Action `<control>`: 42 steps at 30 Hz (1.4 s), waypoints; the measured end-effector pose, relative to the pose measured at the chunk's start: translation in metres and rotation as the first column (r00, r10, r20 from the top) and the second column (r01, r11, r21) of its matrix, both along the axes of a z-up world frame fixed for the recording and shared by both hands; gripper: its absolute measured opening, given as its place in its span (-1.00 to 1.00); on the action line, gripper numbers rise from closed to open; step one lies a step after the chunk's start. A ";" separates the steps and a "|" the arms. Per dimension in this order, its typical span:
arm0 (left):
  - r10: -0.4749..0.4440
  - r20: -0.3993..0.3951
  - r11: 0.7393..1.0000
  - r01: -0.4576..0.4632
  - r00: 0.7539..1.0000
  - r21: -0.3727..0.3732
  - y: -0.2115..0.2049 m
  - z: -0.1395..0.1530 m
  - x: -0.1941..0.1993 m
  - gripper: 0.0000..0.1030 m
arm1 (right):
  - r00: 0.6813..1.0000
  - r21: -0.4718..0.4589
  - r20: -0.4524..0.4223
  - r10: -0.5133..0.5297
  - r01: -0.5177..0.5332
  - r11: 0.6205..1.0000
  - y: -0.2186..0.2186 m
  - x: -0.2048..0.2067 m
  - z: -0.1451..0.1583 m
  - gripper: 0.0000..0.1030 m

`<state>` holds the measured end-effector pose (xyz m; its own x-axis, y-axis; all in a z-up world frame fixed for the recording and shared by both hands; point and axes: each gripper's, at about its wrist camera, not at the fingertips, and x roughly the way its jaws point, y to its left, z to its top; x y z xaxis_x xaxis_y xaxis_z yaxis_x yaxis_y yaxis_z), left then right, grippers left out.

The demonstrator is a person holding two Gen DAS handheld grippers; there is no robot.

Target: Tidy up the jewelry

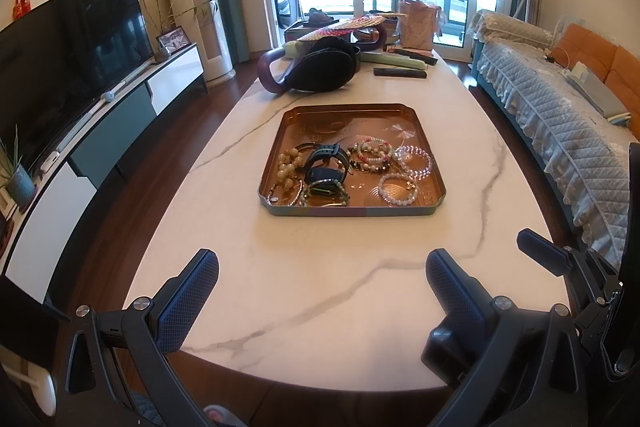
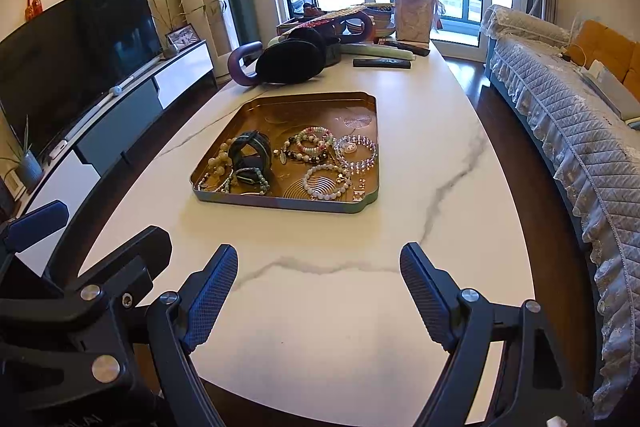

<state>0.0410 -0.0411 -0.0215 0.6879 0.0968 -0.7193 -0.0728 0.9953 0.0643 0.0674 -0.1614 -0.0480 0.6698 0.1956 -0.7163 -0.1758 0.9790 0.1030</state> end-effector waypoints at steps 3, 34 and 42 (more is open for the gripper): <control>0.000 0.000 1.000 0.000 1.000 0.000 0.001 0.000 0.001 0.99 | 1.000 0.001 -0.002 0.000 0.000 1.000 -0.001 0.000 -0.003 0.58; -0.009 -0.002 1.000 0.009 1.000 -0.003 0.002 0.001 0.003 1.00 | 1.000 -0.003 0.004 0.005 -0.005 1.000 -0.003 0.000 -0.005 0.58; -0.009 0.002 1.000 0.009 1.000 -0.004 0.003 0.001 0.005 1.00 | 1.000 -0.004 0.004 0.006 -0.006 1.000 -0.001 0.001 -0.004 0.58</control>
<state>0.0456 -0.0385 -0.0204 0.6903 0.0875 -0.7182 -0.0636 0.9962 0.0602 0.0680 -0.1623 -0.0520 0.6717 0.1972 -0.7141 -0.1823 0.9783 0.0987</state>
